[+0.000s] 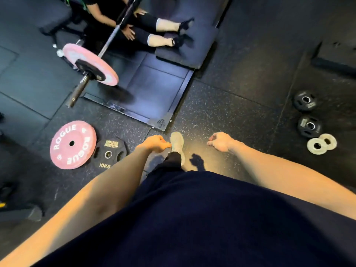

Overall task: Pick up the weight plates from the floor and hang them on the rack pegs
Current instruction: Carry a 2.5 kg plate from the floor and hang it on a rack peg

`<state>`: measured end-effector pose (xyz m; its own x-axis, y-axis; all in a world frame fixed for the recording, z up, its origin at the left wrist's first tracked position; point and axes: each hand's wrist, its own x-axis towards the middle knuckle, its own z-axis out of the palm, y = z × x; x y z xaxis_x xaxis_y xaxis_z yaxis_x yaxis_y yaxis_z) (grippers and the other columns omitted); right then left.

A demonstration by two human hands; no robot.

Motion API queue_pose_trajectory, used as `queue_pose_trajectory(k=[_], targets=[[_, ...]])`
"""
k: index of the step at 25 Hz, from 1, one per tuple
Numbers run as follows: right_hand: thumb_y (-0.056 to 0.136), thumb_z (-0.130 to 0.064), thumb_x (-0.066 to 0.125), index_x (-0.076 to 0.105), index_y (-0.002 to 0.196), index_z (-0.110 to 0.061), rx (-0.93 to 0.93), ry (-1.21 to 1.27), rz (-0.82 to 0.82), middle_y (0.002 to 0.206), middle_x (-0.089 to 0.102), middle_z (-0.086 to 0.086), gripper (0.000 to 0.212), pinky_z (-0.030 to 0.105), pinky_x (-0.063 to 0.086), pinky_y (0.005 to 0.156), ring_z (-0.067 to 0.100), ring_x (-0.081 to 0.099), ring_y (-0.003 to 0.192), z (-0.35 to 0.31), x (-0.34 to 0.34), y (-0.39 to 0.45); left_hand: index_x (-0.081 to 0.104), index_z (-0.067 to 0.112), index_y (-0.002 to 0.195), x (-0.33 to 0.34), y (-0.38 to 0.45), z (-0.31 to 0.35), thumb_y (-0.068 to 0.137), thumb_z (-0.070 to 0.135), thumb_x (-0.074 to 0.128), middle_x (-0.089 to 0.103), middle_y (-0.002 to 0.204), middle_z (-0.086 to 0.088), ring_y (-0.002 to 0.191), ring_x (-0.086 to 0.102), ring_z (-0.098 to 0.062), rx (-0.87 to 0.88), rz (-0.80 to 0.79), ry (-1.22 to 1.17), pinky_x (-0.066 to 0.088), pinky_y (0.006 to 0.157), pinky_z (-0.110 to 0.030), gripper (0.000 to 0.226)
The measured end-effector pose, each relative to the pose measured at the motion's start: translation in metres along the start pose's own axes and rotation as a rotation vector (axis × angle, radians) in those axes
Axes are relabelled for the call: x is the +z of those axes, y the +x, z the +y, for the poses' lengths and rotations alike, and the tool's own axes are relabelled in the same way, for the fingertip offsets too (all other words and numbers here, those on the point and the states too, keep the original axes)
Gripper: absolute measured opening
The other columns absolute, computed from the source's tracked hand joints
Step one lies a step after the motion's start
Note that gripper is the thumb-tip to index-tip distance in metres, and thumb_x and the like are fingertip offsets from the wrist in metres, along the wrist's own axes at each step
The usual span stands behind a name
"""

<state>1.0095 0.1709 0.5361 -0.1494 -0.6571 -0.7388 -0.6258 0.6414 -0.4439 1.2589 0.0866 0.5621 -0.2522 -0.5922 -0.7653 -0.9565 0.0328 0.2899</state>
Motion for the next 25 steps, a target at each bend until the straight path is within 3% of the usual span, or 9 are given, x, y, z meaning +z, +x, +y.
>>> queue_pose_trajectory(k=[2,3,4,6,9,12,15,20,25], targets=[[0.089,-0.025,0.061,0.058,0.12,-0.009,0.04,0.073,0.021,0.12,0.062,0.01,0.035,0.032,0.044,0.095,0.026,0.057,0.11,-0.014,-0.032,0.037,0.049,0.016,0.062,-0.044,0.05,0.027,0.092,0.037,0.056,0.048,0.064,-0.003,0.074,0.047,-0.023,0.036,-0.011,0.073,0.038,0.065,-0.032,0.037],[0.09,-0.025,0.06,0.058,0.12,-0.009,0.061,0.109,0.034,0.119,0.063,0.01,0.034,0.032,0.044,0.094,0.025,0.057,0.109,-0.02,-0.05,0.055,0.054,0.015,0.066,-0.066,0.074,0.042,0.091,0.038,0.055,0.054,0.068,-0.005,0.076,0.051,-0.024,0.047,-0.026,0.102,0.041,0.066,-0.03,0.035],[0.09,-0.025,0.06,0.058,0.119,-0.01,0.087,0.143,0.057,0.117,0.063,0.01,0.033,0.031,0.043,0.091,0.025,0.057,0.107,-0.023,-0.071,0.073,0.065,0.014,0.08,-0.088,0.098,0.057,0.091,0.04,0.055,0.063,0.083,-0.007,0.083,0.058,-0.026,0.068,-0.04,0.119,0.045,0.073,-0.03,0.03],[0.09,-0.026,0.061,0.059,0.116,-0.012,0.136,0.196,0.086,0.117,0.063,0.01,0.03,0.031,0.043,0.089,0.024,0.058,0.106,-0.029,-0.107,0.101,0.066,0.014,0.111,-0.131,0.14,0.087,0.09,0.044,0.056,0.066,0.111,-0.006,0.103,0.061,-0.025,0.082,-0.063,0.113,0.046,0.09,-0.031,0.038],[0.09,-0.028,0.06,0.059,0.118,-0.014,0.199,0.249,0.147,0.123,0.061,0.009,0.032,0.035,0.044,0.096,0.026,0.057,0.111,-0.033,-0.163,0.135,0.061,0.011,0.122,-0.187,0.196,0.143,0.092,0.043,0.056,0.062,0.125,-0.009,0.114,0.056,-0.028,0.165,-0.084,0.167,0.044,0.097,-0.033,0.044],[0.089,-0.031,0.06,0.06,0.12,-0.015,0.263,0.307,0.192,0.126,0.06,0.009,0.034,0.034,0.043,0.097,0.027,0.055,0.114,-0.027,-0.218,0.16,0.061,0.01,0.119,-0.229,0.244,0.211,0.094,0.043,0.054,0.061,0.115,-0.01,0.101,0.058,-0.024,0.252,-0.153,0.277,0.047,0.084,-0.032,0.042],[0.088,-0.031,0.061,0.061,0.118,-0.015,0.313,0.37,0.229,0.126,0.06,0.01,0.034,0.035,0.044,0.096,0.028,0.055,0.115,-0.008,-0.273,0.191,0.06,0.014,0.115,-0.254,0.29,0.278,0.093,0.047,0.055,0.057,0.101,-0.003,0.085,0.051,-0.019,0.283,-0.194,0.296,0.039,0.072,-0.03,0.04],[0.087,-0.029,0.061,0.06,0.118,-0.014,0.365,0.485,0.263,0.127,0.058,0.009,0.035,0.033,0.042,0.094,0.026,0.054,0.116,0.048,-0.378,0.246,0.066,0.017,0.107,-0.269,0.372,0.417,0.09,0.042,0.062,0.065,0.109,-0.007,0.105,0.059,-0.025,0.345,-0.199,0.292,0.045,0.091,-0.035,0.031],[0.087,-0.029,0.063,0.06,0.12,-0.012,0.444,0.635,0.311,0.114,0.064,0.008,0.037,0.028,0.042,0.082,0.022,0.058,0.1,0.111,-0.468,0.258,0.065,0.019,0.11,-0.264,0.42,0.552,0.089,0.042,0.062,0.063,0.115,-0.003,0.109,0.056,-0.024,0.409,-0.271,0.406,0.044,0.098,-0.038,0.031]])
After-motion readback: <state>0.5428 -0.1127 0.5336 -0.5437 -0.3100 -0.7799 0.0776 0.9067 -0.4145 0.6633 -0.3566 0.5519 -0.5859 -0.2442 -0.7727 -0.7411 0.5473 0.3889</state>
